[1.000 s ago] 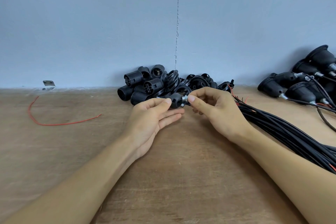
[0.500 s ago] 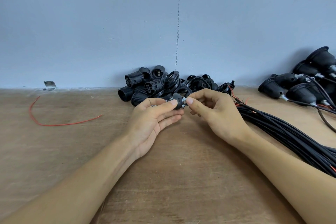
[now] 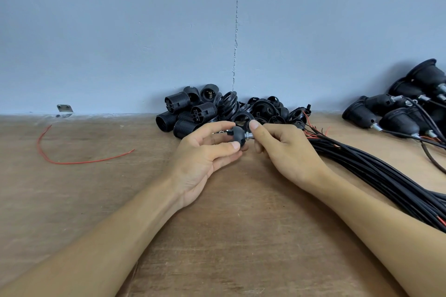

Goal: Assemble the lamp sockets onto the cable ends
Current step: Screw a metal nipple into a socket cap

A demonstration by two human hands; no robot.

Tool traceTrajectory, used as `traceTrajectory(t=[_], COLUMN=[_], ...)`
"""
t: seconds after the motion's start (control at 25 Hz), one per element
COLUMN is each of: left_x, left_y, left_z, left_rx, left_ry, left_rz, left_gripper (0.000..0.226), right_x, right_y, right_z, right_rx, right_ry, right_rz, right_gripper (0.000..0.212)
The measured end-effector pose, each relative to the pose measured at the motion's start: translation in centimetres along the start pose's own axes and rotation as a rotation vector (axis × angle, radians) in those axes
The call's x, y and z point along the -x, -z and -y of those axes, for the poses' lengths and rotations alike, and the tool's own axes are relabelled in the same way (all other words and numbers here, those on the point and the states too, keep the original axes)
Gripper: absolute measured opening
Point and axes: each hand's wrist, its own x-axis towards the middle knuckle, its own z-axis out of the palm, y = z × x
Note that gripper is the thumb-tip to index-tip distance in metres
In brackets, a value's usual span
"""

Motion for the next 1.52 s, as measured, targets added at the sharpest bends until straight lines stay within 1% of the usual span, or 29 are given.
traceTrajectory(t=[0.04, 0.08, 0.12, 0.2, 0.24, 0.28, 0.32, 0.4, 0.44, 0.48, 0.56, 0.6, 0.64, 0.72, 0.76, 0.8, 0.88, 0.92, 0.96, 1.04, 1.08, 1.12, 1.2, 1.24, 1.28, 1.36, 1.4, 1.44, 1.52], left_x=[0.01, 0.02, 0.02, -0.03, -0.07, -0.10, -0.11, -0.12, -0.13, -0.14, -0.15, -0.13, -0.09, 0.00, 0.00, -0.02, -0.07, -0.07, -0.05, -0.02, -0.02, -0.03, -0.08, -0.08, -0.07, -0.06, -0.05, -0.04, -0.09], left_y=[0.01, 0.00, -0.02, -0.01, 0.01, 0.03, 0.04, 0.06, 0.05, 0.06, 0.07, 0.05, 0.03, -0.02, -0.05, -0.04, 0.02, 0.01, -0.01, -0.07, -0.09, -0.10, -0.06, -0.08, -0.09, -0.11, -0.11, -0.12, -0.08], left_z=[-0.02, -0.02, -0.06, -0.09, -0.08, -0.06, -0.02, 0.08, 0.09, 0.08, 0.03, 0.02, 0.03, 0.10, 0.12, 0.10, 0.01, -0.02, 0.00, 0.11, 0.13, 0.12, 0.02, -0.03, -0.07, -0.06, -0.04, -0.02, -0.01], left_rx=[-0.001, 0.000, 0.001, 0.007, 0.011, 0.012, 0.010, 0.005, 0.001, -0.002, -0.006, -0.010, -0.017, -0.028, -0.032, -0.031, -0.026, -0.029, -0.036, -0.049, -0.052, -0.050, -0.037, -0.032, -0.029, -0.034, -0.039, -0.040, -0.033], left_ry=[0.000, -0.001, -0.002, -0.008, -0.010, -0.011, -0.011, -0.013, -0.015, -0.018, -0.021, -0.019, -0.016, -0.013, -0.012, -0.013, -0.011, -0.010, -0.010, -0.014, -0.016, -0.015, -0.009, -0.005, -0.001, -0.007, -0.012, -0.014, -0.009], left_rz=[0.003, 0.005, 0.005, -0.006, -0.009, -0.010, -0.008, -0.008, -0.011, -0.013, -0.015, -0.014, -0.011, -0.006, -0.008, -0.012, -0.018, -0.016, -0.013, -0.008, -0.010, -0.013, -0.013, -0.010, -0.006, 0.003, 0.004, 0.002, -0.004], left_gripper=[0.037, 0.037, 0.038, 0.041, 0.041, 0.039, 0.037, 0.036, 0.036, 0.036, 0.036, 0.036, 0.036, 0.036, 0.035, 0.035, 0.036, 0.036, 0.036, 0.036, 0.035, 0.035, 0.033, 0.033, 0.034, 0.040, 0.042, 0.043, 0.041], right_x=[0.06, 0.13, 0.19, 0.17, 0.11, 0.04, -0.02, -0.03, 0.03, 0.03, -0.07, -0.14, -0.21, -0.23, -0.20, -0.15, -0.17, -0.22, -0.25, -0.23, -0.19, -0.16, -0.16, -0.19, -0.21, -0.21, -0.18, -0.13, -0.05], right_y=[-0.04, -0.03, 0.04, 0.23, 0.31, 0.33, 0.27, 0.14, 0.17, 0.26, 0.46, 0.46, 0.36, 0.13, 0.14, 0.23, 0.49, 0.57, 0.54, 0.27, 0.26, 0.33, 0.50, 0.51, 0.50, 0.34, 0.32, 0.35, 0.43], right_z=[0.05, 0.07, 0.03, 0.05, 0.06, -0.03, -0.18, -0.10, -0.05, -0.08, -0.04, -0.09, -0.22, -0.26, -0.21, -0.23, -0.25, -0.32, -0.45, -0.44, -0.37, -0.34, -0.31, -0.34, -0.38, -0.21, -0.12, -0.09, -0.11], right_rx=[0.007, -0.015, -0.073, -0.203, -0.221, -0.200, -0.161, -0.065, -0.036, -0.040, -0.112, -0.116, -0.083, -0.003, -0.007, -0.050, -0.152, -0.161, -0.141, -0.069, -0.054, -0.074, -0.156, -0.160, -0.132, -0.062, -0.053, -0.066, -0.125], right_ry=[-0.006, -0.011, -0.008, 0.009, 0.016, 0.023, 0.026, 0.026, 0.030, 0.036, 0.041, 0.036, 0.026, -0.010, -0.023, -0.020, 0.006, 0.010, 0.006, -0.009, -0.014, -0.013, 0.005, 0.012, 0.013, -0.009, -0.023, -0.028, -0.002], right_rz=[0.005, 0.008, 0.014, 0.055, 0.067, 0.064, 0.052, 0.011, -0.006, -0.008, 0.025, 0.039, 0.041, 0.023, 0.015, 0.020, 0.061, 0.077, 0.082, 0.054, 0.033, 0.027, 0.075, 0.104, 0.119, 0.112, 0.101, 0.095, 0.120], right_gripper=[0.057, 0.055, 0.046, 0.018, 0.009, 0.008, 0.013, 0.032, 0.035, 0.031, 0.014, 0.013, 0.022, 0.046, 0.050, 0.046, 0.022, 0.017, 0.021, 0.042, 0.047, 0.045, 0.024, 0.019, 0.021, 0.041, 0.048, 0.047, 0.029])
